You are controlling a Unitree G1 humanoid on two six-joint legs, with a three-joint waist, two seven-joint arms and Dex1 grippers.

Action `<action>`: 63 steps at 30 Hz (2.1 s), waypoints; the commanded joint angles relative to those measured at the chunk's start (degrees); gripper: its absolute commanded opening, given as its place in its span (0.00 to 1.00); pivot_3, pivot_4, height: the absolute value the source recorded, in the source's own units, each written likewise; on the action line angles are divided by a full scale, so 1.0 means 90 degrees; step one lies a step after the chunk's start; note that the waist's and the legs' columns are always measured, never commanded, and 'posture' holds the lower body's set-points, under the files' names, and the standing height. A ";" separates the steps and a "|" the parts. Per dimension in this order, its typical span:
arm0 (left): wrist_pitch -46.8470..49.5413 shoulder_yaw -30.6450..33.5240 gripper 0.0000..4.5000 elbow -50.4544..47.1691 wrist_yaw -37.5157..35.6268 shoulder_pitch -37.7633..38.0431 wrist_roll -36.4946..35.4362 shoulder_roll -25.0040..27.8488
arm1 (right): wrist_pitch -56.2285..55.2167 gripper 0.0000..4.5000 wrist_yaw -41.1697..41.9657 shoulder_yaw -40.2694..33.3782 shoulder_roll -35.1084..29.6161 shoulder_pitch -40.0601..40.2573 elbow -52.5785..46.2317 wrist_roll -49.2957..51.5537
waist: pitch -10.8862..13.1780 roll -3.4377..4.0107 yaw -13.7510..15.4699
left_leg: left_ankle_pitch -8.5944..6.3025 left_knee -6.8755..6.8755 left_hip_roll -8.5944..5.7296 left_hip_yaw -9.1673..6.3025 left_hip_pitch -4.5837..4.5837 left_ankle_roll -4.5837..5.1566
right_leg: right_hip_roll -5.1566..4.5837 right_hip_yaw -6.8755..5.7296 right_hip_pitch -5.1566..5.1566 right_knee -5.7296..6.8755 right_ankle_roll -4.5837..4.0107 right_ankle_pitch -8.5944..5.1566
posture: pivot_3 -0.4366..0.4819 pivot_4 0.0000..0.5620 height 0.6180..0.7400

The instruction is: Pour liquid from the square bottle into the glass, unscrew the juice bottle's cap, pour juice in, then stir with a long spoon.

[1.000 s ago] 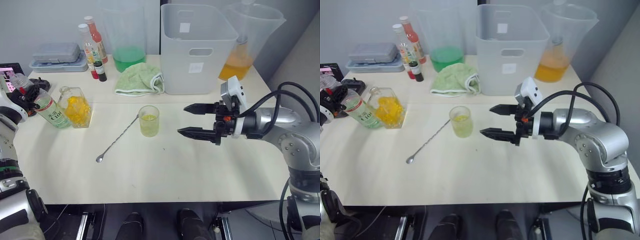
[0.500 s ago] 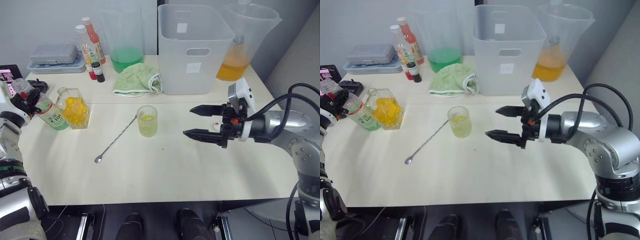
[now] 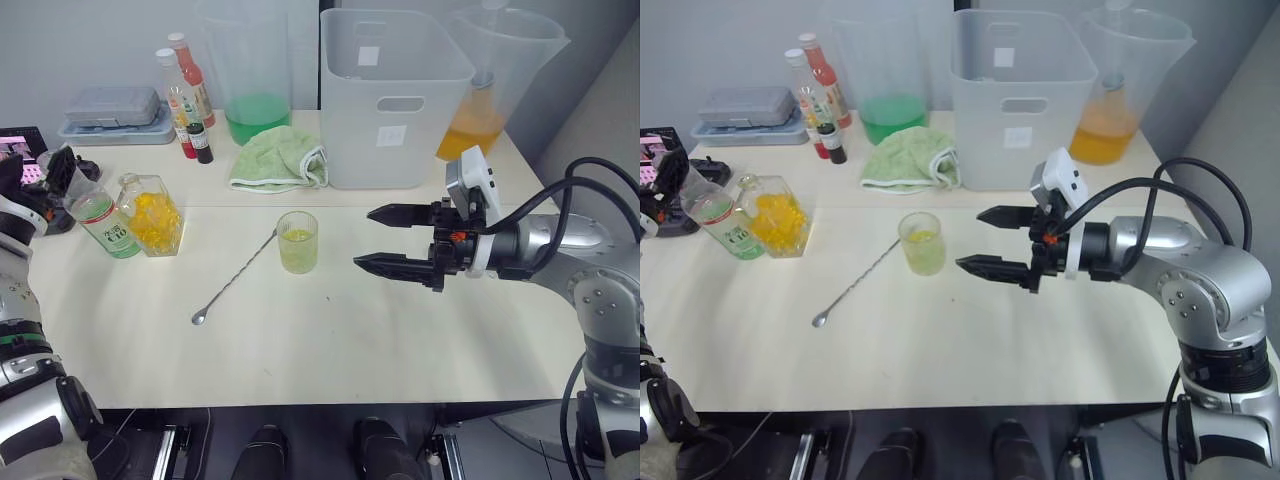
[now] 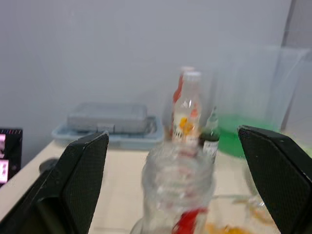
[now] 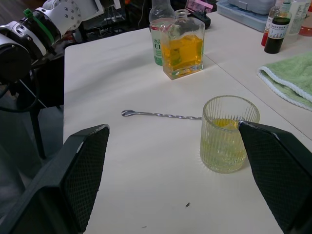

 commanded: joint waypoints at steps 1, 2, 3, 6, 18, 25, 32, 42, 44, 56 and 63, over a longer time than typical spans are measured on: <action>0.0166 0.0381 0.99 -0.0872 -0.0192 -0.0181 -0.0671 0.0082 | -0.0026 1.00 0.0011 -0.0053 0.0023 -0.0162 -0.0081 0.0082 | 0.0000 0.0000 -0.0001 | 0.0000 0.0000 0.0000 0.0000 0.0000 0.0000 | 0.0000 0.0000 0.0000 0.0000 0.0000 0.0000 | 0.48 0.27 1.00; 0.0293 0.0429 0.99 -0.1086 -0.0205 -0.0238 -0.0845 0.0104 | -0.0028 1.00 0.0019 -0.0046 0.0030 -0.0179 -0.0070 0.0080 | 0.0000 0.0000 -0.0002 | 0.0000 0.0000 0.0001 0.0000 -0.0001 0.0000 | 0.0001 0.0000 -0.0001 -0.0001 0.0000 0.0000 | 0.48 0.27 1.00; 0.0386 0.0447 0.99 -0.1227 -0.0196 -0.0262 -0.0941 0.0120 | -0.0031 1.00 0.0028 -0.0043 0.0033 -0.0189 -0.0059 0.0077 | 0.0000 0.0000 -0.0002 | 0.0000 0.0000 0.0000 0.0000 -0.0001 0.0000 | 0.0001 0.0000 -0.0001 0.0000 0.0000 0.0000 | 0.48 0.27 1.00; 0.1021 0.0489 0.99 -0.2173 -0.0143 -0.0436 -0.1667 0.0076 | -0.0099 1.00 0.0128 -0.0027 0.0007 -0.0215 -0.0014 0.0027 | 0.0000 -0.0001 0.0002 | 0.0000 0.0000 0.0001 0.0000 -0.0001 0.0000 | 0.0001 0.0000 0.0000 -0.0002 0.0000 0.0000 | 0.48 0.27 1.00; 0.3301 -0.0858 0.99 -0.4823 -0.1579 0.1347 -0.2517 0.0856 | -0.0685 1.00 0.0275 -0.0466 0.0020 0.0253 0.0245 -0.0245 | 0.0003 0.0005 -0.0083 | 0.0000 -0.0021 0.0007 0.0008 0.0019 0.0000 | 0.0007 0.0003 0.0004 -0.0001 -0.0006 -0.0005 | 0.48 0.27 1.00; 0.2000 -0.0658 0.99 -0.4420 -0.2594 0.3204 -0.1401 0.0735 | -0.1273 1.00 0.0612 -0.1050 -0.0387 0.1692 0.0181 -0.0515 | 0.0003 0.0006 -0.0034 | 0.0000 -0.0031 0.0013 0.0014 0.0014 0.0000 | 0.0008 0.0003 0.0005 -0.0023 -0.0016 -0.0012 | 0.48 0.27 1.00; 0.0615 -0.0081 0.99 -0.2880 -0.3187 0.4723 -0.0657 0.0344 | -0.2022 1.00 0.1220 -0.2038 -0.0606 0.3835 0.0537 -0.0885 | 0.0003 0.0006 0.0018 | -0.0001 -0.0033 0.0016 0.0020 0.0014 0.0001 | 0.0007 0.0002 0.0018 -0.0048 -0.0017 -0.0011 | 0.48 0.27 1.00; -0.0899 0.0384 0.99 -0.1121 -0.3196 0.5245 0.0017 0.0316 | -0.3108 1.00 0.1838 -0.2886 -0.0499 0.5731 0.1409 -0.1441 | -0.0003 0.0001 0.0042 | -0.0001 -0.0030 0.0023 0.0028 0.0042 0.0003 | 0.0009 0.0002 0.0049 -0.0053 -0.0015 -0.0014 | 0.48 0.27 1.00; -0.1083 0.0512 0.99 -0.0714 -0.3251 0.5259 0.0053 0.0405 | -0.3262 1.00 0.1932 -0.3069 -0.0496 0.5869 0.1684 -0.1456 | -0.0003 0.0001 0.0026 | -0.0002 -0.0031 0.0023 0.0032 0.0040 0.0003 | 0.0009 0.0003 0.0046 -0.0056 -0.0016 -0.0014 | 0.48 0.27 1.00; -0.1143 0.0530 0.99 -0.0804 -0.3197 0.5178 -0.0061 0.0377 | -0.3609 1.00 0.2314 -0.3139 -0.0631 0.5670 0.2292 -0.1519 | -0.0004 0.0003 0.0002 | -0.0002 -0.0032 0.0037 0.0041 0.0058 0.0002 | 0.0015 0.0003 0.0061 -0.0055 0.0011 -0.0031 | 0.48 0.27 1.00; -0.0741 0.0689 0.99 -0.1950 -0.2894 0.5579 -0.0368 0.0072 | -0.3322 1.00 0.2535 -0.2671 -0.0760 0.5089 0.1893 -0.1338 | -0.0004 0.0003 -0.0033 | -0.0002 -0.0032 0.0037 0.0041 0.0059 0.0002 | 0.0015 0.0003 0.0061 -0.0055 -0.0001 -0.0025 | 0.48 0.27 1.00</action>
